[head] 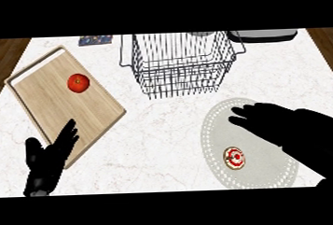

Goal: Pick the cupcake from the placemat and place it in the basket

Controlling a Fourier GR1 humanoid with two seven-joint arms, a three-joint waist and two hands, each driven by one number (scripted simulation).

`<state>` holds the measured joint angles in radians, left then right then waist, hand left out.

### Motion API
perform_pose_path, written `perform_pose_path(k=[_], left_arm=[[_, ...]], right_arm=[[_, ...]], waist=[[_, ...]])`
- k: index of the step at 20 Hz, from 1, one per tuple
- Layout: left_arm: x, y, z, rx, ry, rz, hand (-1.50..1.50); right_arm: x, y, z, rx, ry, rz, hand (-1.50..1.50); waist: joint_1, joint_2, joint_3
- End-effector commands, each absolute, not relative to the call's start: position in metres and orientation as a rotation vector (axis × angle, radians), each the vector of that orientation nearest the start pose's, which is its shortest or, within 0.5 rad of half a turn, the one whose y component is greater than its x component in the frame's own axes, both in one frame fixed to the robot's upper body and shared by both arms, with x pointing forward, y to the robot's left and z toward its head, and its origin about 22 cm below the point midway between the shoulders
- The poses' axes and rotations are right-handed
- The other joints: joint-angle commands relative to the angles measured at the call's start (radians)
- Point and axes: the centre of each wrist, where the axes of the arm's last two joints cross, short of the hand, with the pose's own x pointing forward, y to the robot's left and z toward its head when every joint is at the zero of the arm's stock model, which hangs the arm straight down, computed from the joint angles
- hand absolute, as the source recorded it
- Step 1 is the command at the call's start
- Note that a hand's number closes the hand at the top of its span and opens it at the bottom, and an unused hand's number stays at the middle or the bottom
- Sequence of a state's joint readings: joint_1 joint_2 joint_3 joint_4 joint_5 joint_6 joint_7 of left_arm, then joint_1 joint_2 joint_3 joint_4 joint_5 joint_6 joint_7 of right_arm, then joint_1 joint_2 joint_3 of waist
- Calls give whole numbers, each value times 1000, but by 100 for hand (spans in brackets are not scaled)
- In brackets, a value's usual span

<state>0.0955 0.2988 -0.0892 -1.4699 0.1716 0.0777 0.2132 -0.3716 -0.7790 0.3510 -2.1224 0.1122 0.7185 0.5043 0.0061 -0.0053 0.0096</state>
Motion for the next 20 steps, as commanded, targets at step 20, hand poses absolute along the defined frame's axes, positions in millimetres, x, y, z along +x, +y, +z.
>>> perform_pose_path(k=[20], left_arm=[[189,301,-51,160,-1005,-28,0]], right_arm=[[238,-215,103,-418,-1255,1713,-150]], waist=[[0,6,-9]])
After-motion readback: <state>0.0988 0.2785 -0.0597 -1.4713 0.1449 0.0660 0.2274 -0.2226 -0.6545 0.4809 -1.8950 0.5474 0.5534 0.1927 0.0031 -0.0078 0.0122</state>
